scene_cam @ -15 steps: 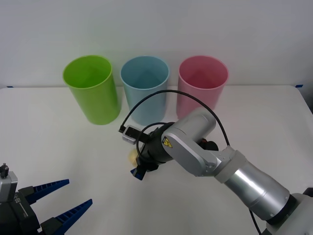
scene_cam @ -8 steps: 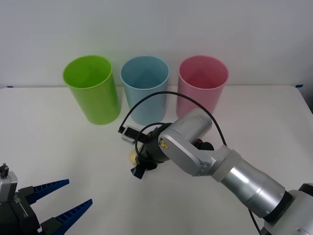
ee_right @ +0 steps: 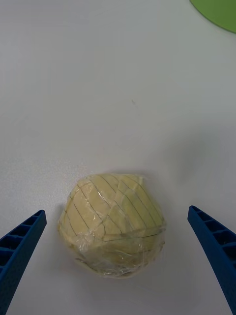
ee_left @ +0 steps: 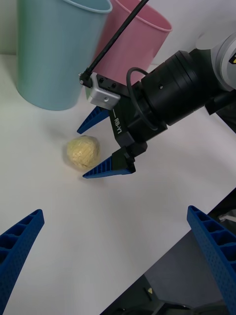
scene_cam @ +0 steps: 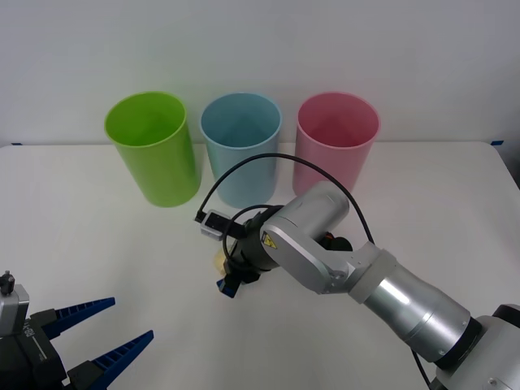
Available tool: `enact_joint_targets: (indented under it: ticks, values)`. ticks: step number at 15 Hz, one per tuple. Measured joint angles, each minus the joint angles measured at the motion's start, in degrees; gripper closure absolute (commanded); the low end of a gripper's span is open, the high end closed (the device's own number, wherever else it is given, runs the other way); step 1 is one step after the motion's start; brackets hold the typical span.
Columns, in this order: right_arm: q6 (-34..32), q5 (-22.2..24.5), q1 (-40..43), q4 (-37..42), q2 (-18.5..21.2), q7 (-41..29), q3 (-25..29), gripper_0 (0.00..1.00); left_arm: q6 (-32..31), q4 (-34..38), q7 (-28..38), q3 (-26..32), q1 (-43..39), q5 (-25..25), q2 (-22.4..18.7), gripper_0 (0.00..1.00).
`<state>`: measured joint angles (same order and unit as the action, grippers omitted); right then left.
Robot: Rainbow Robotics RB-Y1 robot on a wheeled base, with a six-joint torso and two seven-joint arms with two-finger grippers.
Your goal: Put cans in the blue bin and PET bottles in the pink bin and trash in the green bin.
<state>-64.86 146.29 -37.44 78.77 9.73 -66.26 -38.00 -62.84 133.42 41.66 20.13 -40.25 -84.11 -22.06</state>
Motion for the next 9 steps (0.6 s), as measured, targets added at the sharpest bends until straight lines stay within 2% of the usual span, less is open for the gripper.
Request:
enact_joint_targets:
  ticks: [1,2,3,9]
  values:
    - [0.0,0.08,0.0,-0.16,0.01,0.01,-0.05,0.69,0.0,0.0,0.0,0.0,0.0,0.0,0.0,0.0]
    - [0.0,0.16,0.0,-0.3,0.0,0.45,-0.08,0.88,0.0,0.0,0.0,0.0,0.0,0.0,0.0,0.0]
    - [0.0,0.25,0.0,-0.47,-0.08,1.0,-0.16,1.0,0.0,0.0,0.0,0.0,0.0,0.0,0.0,0.0]
    - [3.5,0.34,-1.97,-6.48,-2.09,1.87,-1.52,1.0,0.0,0.0,0.0,0.0,0.0,0.0,0.0,0.0]
